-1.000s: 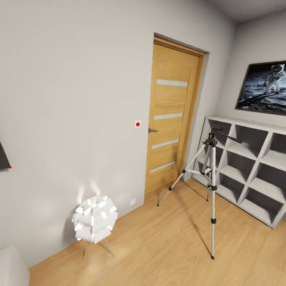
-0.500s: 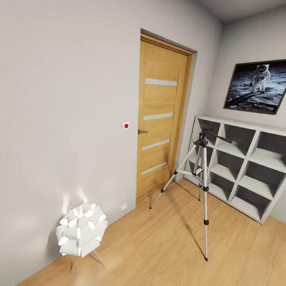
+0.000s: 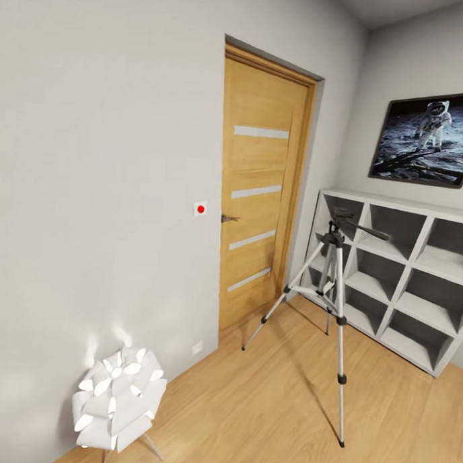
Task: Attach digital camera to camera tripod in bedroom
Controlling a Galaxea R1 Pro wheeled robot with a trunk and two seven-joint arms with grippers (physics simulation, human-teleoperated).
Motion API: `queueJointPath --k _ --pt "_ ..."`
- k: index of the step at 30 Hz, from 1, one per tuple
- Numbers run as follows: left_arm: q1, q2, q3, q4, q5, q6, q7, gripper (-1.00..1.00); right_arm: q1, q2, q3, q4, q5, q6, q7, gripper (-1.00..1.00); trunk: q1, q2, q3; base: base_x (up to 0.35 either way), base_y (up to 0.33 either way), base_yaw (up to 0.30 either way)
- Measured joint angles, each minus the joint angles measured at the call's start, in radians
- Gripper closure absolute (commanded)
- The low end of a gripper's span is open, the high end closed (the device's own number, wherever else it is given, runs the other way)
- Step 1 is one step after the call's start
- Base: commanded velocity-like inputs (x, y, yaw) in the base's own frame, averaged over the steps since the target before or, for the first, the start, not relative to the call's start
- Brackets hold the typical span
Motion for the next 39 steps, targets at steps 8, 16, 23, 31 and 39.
queueJointPath --k 8,16,23,31,39 --pt "0.0 -0.001 0.0 0.0 0.0 -0.001 0.0 1.0 0.0 0.0 0.0 0.0 0.0 0.0 0.0 -1.0 0.0 0.0 0.0 0.296 -0.135 0.0" --pt "0.0 -0.001 0.0 0.0 0.001 -0.002 0.0 1.0 0.0 0.001 0.0 0.0 0.0 0.0 -0.001 -1.0 0.0 0.0 0.0 0.29 -0.159 0.0" --pt "0.0 -0.001 0.0 0.0 0.001 -0.006 0.0 1.0 0.0 0.002 0.0 0.0 -0.002 0.001 -0.001 -1.0 0.0 0.0 0.0 0.275 -0.171 -0.07" --pt "0.0 -0.001 0.0 0.0 0.001 -0.009 0.0 1.0 0.0 0.003 0.0 0.001 -0.003 0.004 -0.001 -1.0 0.0 0.0 0.0 0.25 -0.189 -0.219" --pt "0.0 -0.001 0.0 0.0 0.001 -0.01 0.0 1.0 0.0 0.003 0.0 0.001 -0.003 0.004 -0.001 -1.0 0.0 0.0 0.0 0.223 -0.172 -0.247"
